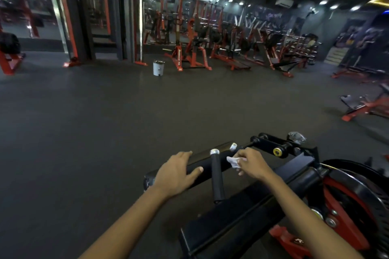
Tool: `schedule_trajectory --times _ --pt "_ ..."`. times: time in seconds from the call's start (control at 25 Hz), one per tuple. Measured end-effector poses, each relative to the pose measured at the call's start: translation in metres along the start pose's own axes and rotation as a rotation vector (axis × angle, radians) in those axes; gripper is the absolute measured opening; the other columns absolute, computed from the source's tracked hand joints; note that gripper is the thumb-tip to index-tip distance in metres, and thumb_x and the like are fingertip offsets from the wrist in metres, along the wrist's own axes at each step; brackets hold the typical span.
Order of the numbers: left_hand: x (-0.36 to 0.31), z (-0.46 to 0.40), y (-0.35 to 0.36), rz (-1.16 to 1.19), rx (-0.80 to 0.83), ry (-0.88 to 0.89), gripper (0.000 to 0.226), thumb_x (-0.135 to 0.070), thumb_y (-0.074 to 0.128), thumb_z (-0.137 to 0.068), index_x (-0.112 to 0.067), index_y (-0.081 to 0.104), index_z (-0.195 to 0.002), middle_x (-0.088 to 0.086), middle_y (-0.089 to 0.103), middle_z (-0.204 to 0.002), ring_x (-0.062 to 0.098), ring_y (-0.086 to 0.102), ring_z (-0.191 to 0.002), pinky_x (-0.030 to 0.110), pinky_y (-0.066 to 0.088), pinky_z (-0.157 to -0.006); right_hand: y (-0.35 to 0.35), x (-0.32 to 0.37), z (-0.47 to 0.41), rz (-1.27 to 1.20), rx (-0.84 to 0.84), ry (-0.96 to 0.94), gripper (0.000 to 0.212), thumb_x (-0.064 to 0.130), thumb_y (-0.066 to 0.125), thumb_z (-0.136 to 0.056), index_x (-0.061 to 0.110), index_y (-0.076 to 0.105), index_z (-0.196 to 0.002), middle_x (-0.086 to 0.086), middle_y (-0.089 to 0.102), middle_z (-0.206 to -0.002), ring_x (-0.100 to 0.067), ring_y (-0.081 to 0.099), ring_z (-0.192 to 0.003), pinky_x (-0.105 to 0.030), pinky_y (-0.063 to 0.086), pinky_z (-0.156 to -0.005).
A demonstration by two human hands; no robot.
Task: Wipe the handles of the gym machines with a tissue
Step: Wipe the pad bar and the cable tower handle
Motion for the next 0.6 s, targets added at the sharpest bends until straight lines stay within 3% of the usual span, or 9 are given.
schedule_trajectory --times 0.12,0.2,0.4,0.48,0.6 --pt "0.002 -0.041 -0.022 -0.044 0.056 0.121 0.068 -0.052 0.049 -0.090 -0.016 0.030 -0.145 0.000 0.037 -0.148 0.017 0.034 -0.135 0.034 0.032 -0.110 -0.018 0.023 -0.006 -0.048 -0.098 0.017 0.018 0.000 0.055 -0.084 0.004 0.073 -0.085 -0.009 0.062 -0.080 -0.021 0.064 -0.062 -0.015 0.051 -0.049" --pt "0.008 -0.059 -0.034 -0.055 0.080 0.190 0.068 -0.051 0.050 -0.090 -0.017 0.030 -0.145 -0.001 0.036 -0.149 0.016 0.033 -0.136 0.034 0.032 -0.111 -0.023 0.037 -0.016 -0.107 -0.145 0.059 0.018 0.004 0.059 -0.080 0.010 0.074 -0.088 -0.009 0.070 -0.078 -0.021 0.067 -0.065 -0.021 0.054 -0.058" --pt "0.052 -0.091 -0.083 0.016 0.112 0.234 0.064 -0.045 0.051 -0.092 -0.018 0.030 -0.146 -0.002 0.034 -0.150 0.014 0.031 -0.137 0.028 0.027 -0.111 -0.011 0.112 -0.052 -0.206 -0.224 0.002 0.014 0.009 0.068 -0.078 0.020 0.075 -0.080 0.002 0.071 -0.071 -0.008 0.064 -0.058 -0.011 0.046 -0.052" --pt "0.075 -0.105 -0.105 0.022 0.101 0.235 0.063 -0.043 0.052 -0.092 -0.017 0.029 -0.146 -0.002 0.033 -0.150 0.014 0.030 -0.138 0.026 0.025 -0.110 -0.002 0.142 -0.073 -0.227 -0.239 -0.009 0.012 0.008 0.068 -0.079 0.018 0.075 -0.082 0.002 0.072 -0.073 -0.007 0.065 -0.062 -0.013 0.051 -0.057" --pt "0.116 -0.131 -0.136 0.043 0.069 0.196 0.062 -0.041 0.053 -0.092 -0.017 0.031 -0.144 -0.002 0.035 -0.149 0.014 0.032 -0.137 0.026 0.027 -0.109 0.014 0.182 -0.112 -0.277 -0.223 -0.043 0.008 0.013 0.069 -0.080 0.016 0.075 -0.084 0.000 0.073 -0.079 -0.010 0.069 -0.074 -0.026 0.059 -0.064"
Point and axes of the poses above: each hand's wrist, its own z-axis away from the middle knuckle, its own y-axis out of the palm, x = y × z, the point moved 10 cm from there along -z, towards the middle knuckle
